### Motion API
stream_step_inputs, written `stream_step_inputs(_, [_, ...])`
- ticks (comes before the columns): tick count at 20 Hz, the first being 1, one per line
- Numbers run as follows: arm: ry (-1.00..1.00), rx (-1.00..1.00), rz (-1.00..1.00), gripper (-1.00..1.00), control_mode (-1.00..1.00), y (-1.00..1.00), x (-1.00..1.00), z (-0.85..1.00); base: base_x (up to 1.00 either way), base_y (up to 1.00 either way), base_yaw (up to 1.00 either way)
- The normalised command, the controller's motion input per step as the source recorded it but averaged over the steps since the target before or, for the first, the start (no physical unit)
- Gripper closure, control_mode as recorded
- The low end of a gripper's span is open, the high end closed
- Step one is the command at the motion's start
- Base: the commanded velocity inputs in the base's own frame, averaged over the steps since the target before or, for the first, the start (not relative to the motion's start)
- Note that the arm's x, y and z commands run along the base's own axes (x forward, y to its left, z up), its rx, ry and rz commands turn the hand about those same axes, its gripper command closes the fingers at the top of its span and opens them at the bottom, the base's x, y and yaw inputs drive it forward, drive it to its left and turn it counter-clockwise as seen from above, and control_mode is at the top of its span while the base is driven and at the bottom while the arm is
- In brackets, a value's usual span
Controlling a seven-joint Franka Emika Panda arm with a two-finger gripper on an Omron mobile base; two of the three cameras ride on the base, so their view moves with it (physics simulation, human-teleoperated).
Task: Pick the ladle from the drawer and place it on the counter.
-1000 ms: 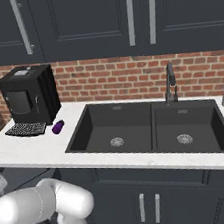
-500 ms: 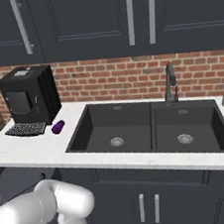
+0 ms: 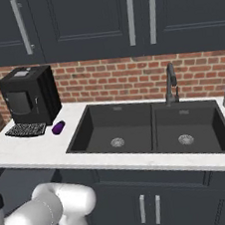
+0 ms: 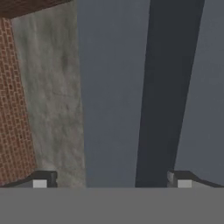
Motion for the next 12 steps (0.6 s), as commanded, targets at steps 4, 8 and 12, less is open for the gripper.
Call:
stream_step_inputs(4, [-0.13,0.01,-0.30,-1.00,-1.00,-0.04,-0.86,0.87,0.00,0.00,0.00])
stream_step_inputs(8, [-0.21,0.00,-0.42,-1.00,-1.00,-0.03,-0.11,1.00,0.00,0.00,0.00])
stream_step_inputs(12, [-0.20,0.00,-0.49,-1.00,-1.00,-0.42,0.05,1.00,0.00,0.00,0.00])
